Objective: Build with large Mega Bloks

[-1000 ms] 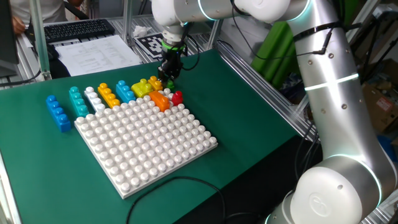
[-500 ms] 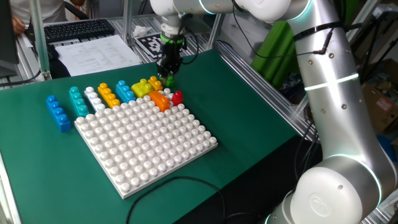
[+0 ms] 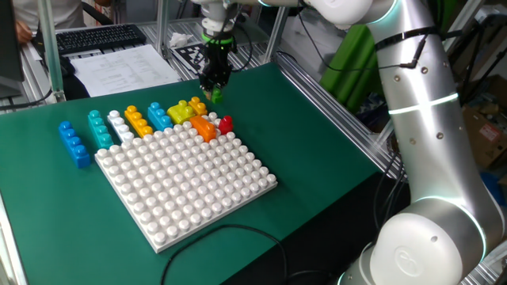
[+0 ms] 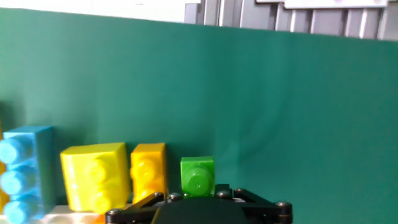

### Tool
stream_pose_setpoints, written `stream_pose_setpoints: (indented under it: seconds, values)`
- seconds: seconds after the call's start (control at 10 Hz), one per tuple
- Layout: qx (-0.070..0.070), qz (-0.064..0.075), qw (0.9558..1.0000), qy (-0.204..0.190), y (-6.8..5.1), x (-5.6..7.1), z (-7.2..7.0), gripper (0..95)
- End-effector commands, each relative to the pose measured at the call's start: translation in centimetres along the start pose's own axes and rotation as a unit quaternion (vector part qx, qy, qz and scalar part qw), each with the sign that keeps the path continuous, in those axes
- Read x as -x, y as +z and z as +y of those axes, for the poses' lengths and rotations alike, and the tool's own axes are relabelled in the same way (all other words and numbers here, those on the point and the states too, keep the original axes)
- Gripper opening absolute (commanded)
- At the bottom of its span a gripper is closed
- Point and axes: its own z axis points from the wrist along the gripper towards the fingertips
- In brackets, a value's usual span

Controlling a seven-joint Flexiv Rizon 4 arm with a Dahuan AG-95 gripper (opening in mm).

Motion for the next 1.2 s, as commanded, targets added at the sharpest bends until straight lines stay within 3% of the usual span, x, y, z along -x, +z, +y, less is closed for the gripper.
stream_pose_setpoints:
  seconds: [0.1, 0.5, 0.7, 0.9, 1.2]
  values:
    - [0.001, 0.003, 0.9998, 0.022, -1.2, -1.1, 1.4, 0.0]
    - [0.002, 0.031, 0.9988, 0.036, -3.9, -3.2, 5.2, 0.0]
    - [0.002, 0.038, 0.9985, 0.04, -4.3, -4.0, 6.6, 0.0]
    - [0.0, 0.039, 0.9984, 0.04, -4.0, -4.9, 7.9, 0.0]
    - [0.001, 0.039, 0.9982, 0.045, -2.3, -5.8, 9.3, 0.0]
